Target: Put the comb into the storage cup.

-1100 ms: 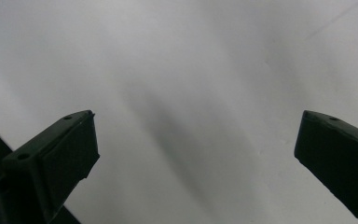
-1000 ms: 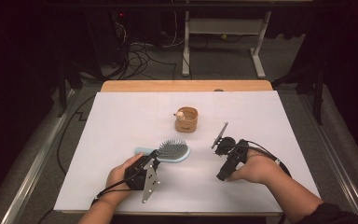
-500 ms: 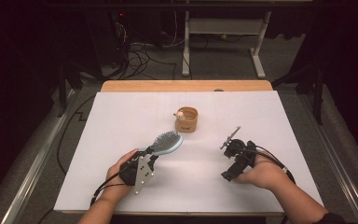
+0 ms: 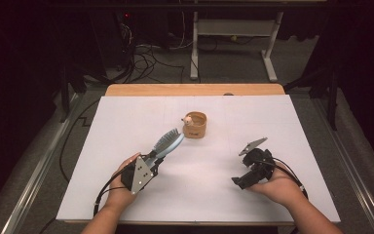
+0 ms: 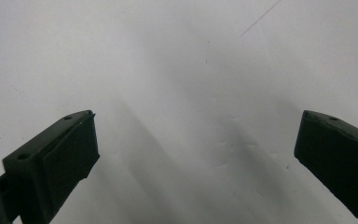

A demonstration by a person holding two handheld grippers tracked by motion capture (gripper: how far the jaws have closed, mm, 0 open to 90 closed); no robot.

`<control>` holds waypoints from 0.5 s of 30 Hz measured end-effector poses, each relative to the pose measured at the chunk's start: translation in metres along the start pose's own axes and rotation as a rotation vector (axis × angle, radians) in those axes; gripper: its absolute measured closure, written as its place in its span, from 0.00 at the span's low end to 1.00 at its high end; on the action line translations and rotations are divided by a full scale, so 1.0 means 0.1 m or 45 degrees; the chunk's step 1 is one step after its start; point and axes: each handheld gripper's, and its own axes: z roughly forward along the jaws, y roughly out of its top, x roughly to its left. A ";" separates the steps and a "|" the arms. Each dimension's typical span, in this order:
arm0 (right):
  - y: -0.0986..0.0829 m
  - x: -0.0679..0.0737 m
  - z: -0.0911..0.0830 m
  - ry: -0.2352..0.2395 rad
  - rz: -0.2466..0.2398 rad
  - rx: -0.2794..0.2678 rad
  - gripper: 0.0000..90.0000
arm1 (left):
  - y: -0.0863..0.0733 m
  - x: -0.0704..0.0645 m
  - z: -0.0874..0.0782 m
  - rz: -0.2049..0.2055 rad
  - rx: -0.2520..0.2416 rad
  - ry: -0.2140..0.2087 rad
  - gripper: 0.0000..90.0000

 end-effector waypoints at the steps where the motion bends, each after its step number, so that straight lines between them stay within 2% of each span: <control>1: -0.02 0.00 0.00 -0.004 0.012 -0.014 0.00 | 0.00 0.01 0.00 -0.024 -0.006 -0.001 0.82; 4: -0.07 -0.02 0.01 0.004 0.025 -0.084 0.00 | -0.01 0.05 -0.01 -0.074 -0.015 -0.007 0.83; 11: -0.17 -0.03 0.04 0.003 0.080 -0.224 0.00 | 0.00 0.07 -0.03 -0.124 -0.037 -0.026 0.83; 15: -0.21 -0.02 0.06 0.003 0.113 -0.311 0.00 | 0.00 0.10 -0.04 -0.176 -0.059 -0.041 0.83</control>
